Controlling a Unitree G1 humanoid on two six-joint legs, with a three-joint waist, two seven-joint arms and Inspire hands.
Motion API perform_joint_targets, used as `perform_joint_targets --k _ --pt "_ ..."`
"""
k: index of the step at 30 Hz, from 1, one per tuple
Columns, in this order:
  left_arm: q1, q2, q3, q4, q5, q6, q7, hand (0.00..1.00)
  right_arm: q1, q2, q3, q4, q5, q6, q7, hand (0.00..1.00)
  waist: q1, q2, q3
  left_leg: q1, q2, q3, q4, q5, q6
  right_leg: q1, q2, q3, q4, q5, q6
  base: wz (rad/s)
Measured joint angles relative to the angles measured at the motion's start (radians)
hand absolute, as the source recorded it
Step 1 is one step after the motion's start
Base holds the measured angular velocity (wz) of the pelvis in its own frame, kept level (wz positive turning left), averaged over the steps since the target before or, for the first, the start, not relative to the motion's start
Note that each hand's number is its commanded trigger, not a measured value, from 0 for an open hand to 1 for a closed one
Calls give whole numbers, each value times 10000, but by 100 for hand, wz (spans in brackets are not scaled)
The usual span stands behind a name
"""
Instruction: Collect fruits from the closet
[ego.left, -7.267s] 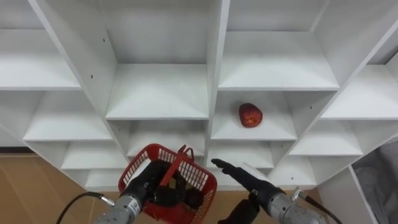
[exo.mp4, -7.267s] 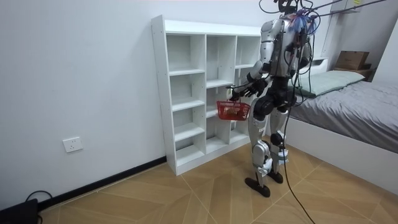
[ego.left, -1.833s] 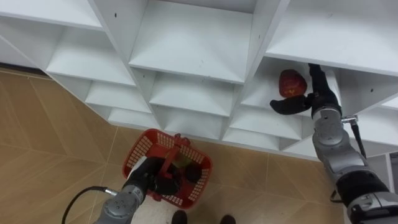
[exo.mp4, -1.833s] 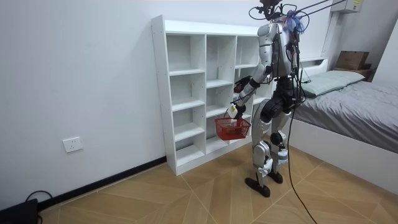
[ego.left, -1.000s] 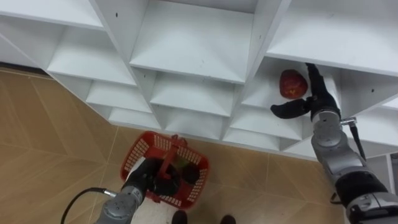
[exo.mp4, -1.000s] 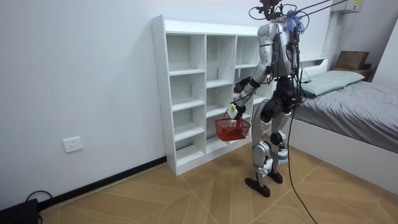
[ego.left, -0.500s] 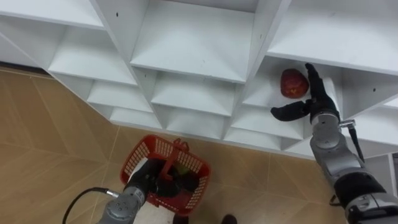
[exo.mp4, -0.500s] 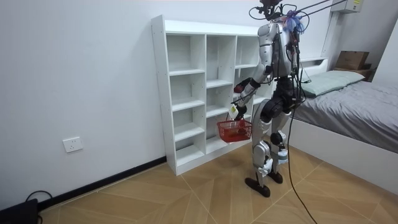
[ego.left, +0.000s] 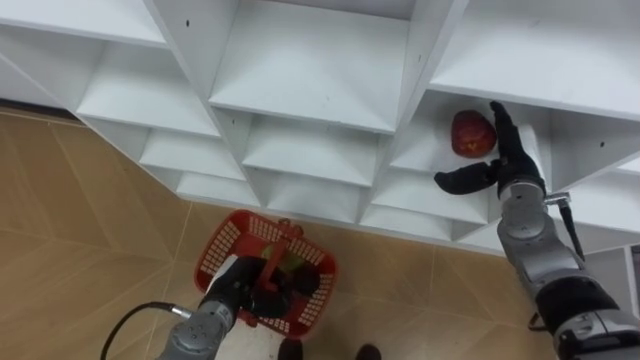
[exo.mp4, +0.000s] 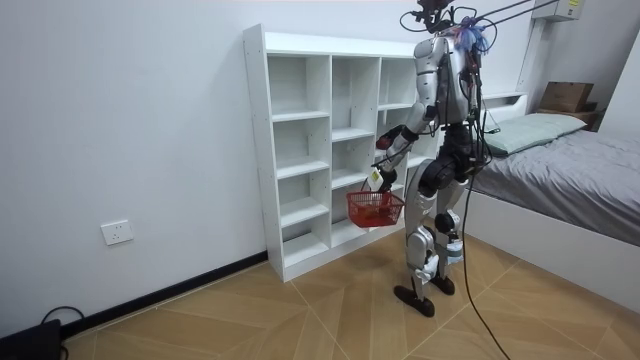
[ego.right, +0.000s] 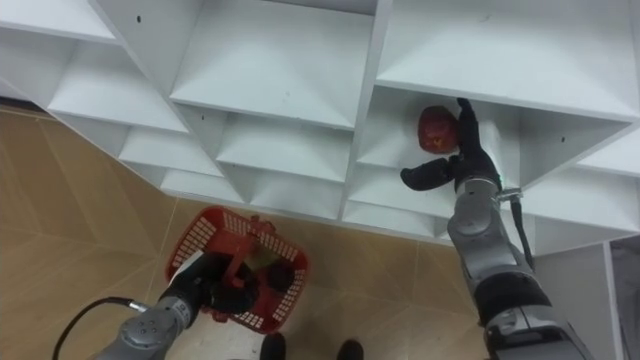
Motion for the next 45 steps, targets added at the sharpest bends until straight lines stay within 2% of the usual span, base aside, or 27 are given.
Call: perform_joint_targets --k 10,23,35,45 --pt "-19 -4 -108 -1 -199 -3 -2 100 -67 1 115 0 6 0 -37 0 3 82 53 -61 -6 -14 98 -1 1 -8 -12 -16 14 -3 -3 0" --pt "-228 18 -200 -1 -199 -3 11 100 -141 3 251 4 78 -23 -303 0 2 105 62 -180 -2 -19 134 2 5 -151 -15 -19 95 -2 -7 0" --pt "-253 10 -201 -2 -200 -3 9 100 -141 3 326 20 81 -23 -322 0 2 220 58 -164 -2 -19 161 2 6 -163 -27 -15 195 -3 -8 0" --pt "-280 21 -529 -2 -190 -3 101 100 -146 2 410 24 121 -23 -430 0 1 244 44 -166 -1 -21 160 3 7 -161 -28 -28 186 -2 -8 0"
